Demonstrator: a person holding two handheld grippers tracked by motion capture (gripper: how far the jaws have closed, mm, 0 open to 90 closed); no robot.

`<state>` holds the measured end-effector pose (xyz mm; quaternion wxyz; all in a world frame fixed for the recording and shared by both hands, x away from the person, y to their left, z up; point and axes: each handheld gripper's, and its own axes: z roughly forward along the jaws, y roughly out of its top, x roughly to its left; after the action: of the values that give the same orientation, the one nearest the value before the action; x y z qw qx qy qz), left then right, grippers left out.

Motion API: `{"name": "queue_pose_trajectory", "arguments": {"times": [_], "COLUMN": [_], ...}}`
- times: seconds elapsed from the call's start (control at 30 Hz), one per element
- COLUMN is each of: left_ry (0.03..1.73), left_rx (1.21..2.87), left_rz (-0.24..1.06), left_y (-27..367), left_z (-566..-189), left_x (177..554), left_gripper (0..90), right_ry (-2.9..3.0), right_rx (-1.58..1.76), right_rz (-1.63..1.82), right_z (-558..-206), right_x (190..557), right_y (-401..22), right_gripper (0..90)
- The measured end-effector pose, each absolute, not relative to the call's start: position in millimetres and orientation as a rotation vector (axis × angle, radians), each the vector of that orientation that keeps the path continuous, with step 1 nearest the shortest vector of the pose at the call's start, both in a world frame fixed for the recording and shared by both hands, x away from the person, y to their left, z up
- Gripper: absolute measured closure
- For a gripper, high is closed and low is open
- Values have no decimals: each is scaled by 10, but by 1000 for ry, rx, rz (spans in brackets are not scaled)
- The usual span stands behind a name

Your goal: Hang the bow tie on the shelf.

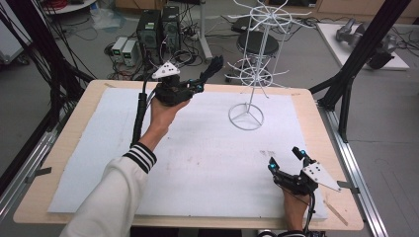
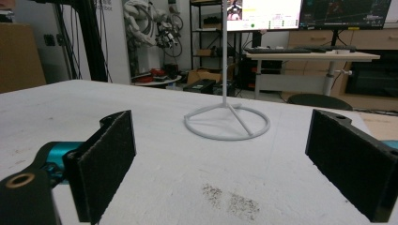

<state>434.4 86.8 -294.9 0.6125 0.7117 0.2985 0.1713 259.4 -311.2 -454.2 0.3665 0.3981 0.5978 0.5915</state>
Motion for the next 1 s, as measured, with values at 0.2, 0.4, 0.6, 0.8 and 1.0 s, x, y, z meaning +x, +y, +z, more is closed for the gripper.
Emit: {"name": "queue_pose_trajectory", "arguments": {"times": [0.2, 0.4, 0.6, 0.8, 1.0], "left_ry": [683, 674, 669, 663, 654], "left_rx": [1646, 1651, 1660, 1662, 1676], "left_rz": [391, 388, 382, 381, 378], "left_y": [792, 705, 652, 624, 562], "left_z": [-2952, -2971, -2997, -3003, -3037], "left_x": [4361, 4369, 4370, 4367, 4360], "left_gripper": [784, 784, 784, 784, 784], "right_ry": [1535, 1534, 1531, 1527, 1527], "right_rx": [1028, 1031, 1031, 1025, 1025], "right_rz": [1522, 1526, 1528, 1526, 1526], "right_z": [-4542, -4541, -4543, -4543, -4542], "right_x": [2592, 2591, 2589, 2593, 2593], "right_y": [-3115, -3115, -3115, -3119, -3120], "right_gripper": [79, 79, 79, 79, 79]}}
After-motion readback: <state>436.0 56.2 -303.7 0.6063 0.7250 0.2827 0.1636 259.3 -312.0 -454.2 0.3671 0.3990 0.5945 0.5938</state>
